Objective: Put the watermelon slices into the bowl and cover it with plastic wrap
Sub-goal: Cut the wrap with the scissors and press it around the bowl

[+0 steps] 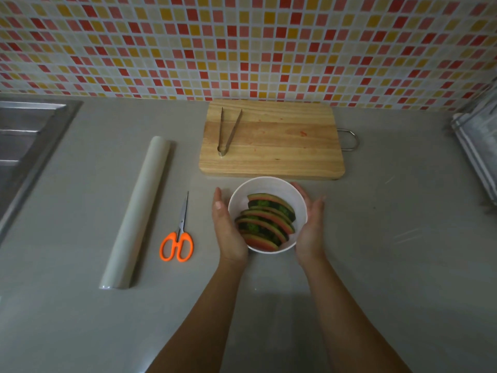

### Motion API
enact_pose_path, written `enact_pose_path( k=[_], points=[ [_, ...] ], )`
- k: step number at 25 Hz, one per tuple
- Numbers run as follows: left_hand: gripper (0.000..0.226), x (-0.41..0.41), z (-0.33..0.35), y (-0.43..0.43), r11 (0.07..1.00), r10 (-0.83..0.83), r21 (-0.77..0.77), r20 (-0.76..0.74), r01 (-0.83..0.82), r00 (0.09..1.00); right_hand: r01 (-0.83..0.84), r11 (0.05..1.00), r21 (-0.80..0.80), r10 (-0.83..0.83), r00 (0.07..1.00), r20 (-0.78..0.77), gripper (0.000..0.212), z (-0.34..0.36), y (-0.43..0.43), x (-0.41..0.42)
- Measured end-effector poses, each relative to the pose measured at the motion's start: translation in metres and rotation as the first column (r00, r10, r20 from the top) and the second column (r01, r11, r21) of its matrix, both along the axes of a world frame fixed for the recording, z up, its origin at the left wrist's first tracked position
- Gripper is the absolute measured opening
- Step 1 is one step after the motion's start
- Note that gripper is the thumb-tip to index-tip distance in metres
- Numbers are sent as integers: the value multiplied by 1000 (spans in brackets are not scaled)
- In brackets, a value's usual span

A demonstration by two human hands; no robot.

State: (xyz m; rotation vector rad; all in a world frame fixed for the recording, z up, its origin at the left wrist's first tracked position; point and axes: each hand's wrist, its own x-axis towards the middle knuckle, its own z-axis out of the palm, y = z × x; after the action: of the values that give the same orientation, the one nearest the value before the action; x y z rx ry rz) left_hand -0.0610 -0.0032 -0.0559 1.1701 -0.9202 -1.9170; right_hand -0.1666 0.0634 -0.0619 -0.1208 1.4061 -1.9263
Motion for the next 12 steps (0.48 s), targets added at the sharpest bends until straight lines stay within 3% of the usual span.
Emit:
enact_pose_path(
  k=[2, 5, 7, 9, 12],
  points=[
    [51, 7, -2, -5, 995, -41, -92, 39, 45, 998, -15, 998, 62, 18, 998, -59, 54, 4, 4, -4],
    [55, 14, 6, -2, 979, -174, -135, -187, 150, 967, -5, 996, 84, 13, 995, -97, 53, 7, 6, -3],
    [57, 7, 10, 9, 994, -107, -63, -240, 95, 965, 18, 999, 51, -14, 997, -78, 53, 7, 4, 4],
    [50, -4, 11, 17, 996, 51, 86, -202, -34, 978, 50, 998, 27, -49, 998, -47, 56, 7, -1, 10],
    [42, -6, 10, 19, 989, 109, 115, -200, -88, 974, 27, 999, 35, -25, 998, -57, 58, 10, -1, 11]
  ],
)
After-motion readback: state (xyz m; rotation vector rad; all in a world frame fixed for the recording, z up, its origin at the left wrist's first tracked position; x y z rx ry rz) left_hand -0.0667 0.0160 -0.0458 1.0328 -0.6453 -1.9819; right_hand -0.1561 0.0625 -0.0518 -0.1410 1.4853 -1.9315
